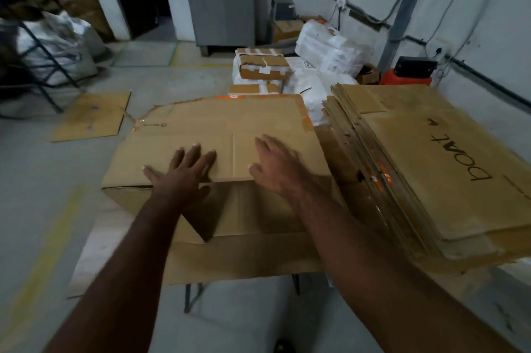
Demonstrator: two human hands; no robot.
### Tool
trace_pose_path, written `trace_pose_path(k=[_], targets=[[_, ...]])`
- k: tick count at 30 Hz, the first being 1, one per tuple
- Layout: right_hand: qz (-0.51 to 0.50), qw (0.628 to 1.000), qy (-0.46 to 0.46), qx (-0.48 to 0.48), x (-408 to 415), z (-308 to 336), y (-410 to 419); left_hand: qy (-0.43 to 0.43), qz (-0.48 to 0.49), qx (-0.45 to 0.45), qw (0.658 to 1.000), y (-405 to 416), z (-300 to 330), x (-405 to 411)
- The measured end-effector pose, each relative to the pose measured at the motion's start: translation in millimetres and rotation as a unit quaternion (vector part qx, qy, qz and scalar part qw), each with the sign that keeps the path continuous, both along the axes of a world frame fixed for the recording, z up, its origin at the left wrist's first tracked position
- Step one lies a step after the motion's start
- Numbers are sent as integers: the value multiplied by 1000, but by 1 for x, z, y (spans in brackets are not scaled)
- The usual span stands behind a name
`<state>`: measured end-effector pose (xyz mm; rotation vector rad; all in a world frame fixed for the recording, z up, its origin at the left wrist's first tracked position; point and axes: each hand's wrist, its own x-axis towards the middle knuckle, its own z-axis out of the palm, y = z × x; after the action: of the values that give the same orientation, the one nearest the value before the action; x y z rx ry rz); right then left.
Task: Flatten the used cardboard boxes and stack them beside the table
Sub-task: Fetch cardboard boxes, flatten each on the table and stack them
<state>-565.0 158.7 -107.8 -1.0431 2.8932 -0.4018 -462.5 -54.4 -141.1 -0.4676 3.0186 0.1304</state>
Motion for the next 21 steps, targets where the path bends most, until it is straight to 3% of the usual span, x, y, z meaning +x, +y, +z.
trace_pose_path(k=[5, 13, 16, 19, 21], targets=[[18, 999, 16, 35, -28, -15, -54, -8, 4, -9, 1000, 2, 3, -2], [-14, 998, 44, 35, -53, -27, -69, -13, -15, -53, 998, -15, 3, 33], [-8, 997, 66, 27, -50, -32, -73, -70, 64, -77, 993, -40, 1, 64], [-1, 996, 85, 12, -47, -38, -79, -163, 188, -7, 968, -68, 5, 106], [-1, 996, 92, 9, -45, -42, -83, -147, 257, 64, 953, -91, -2, 127]])
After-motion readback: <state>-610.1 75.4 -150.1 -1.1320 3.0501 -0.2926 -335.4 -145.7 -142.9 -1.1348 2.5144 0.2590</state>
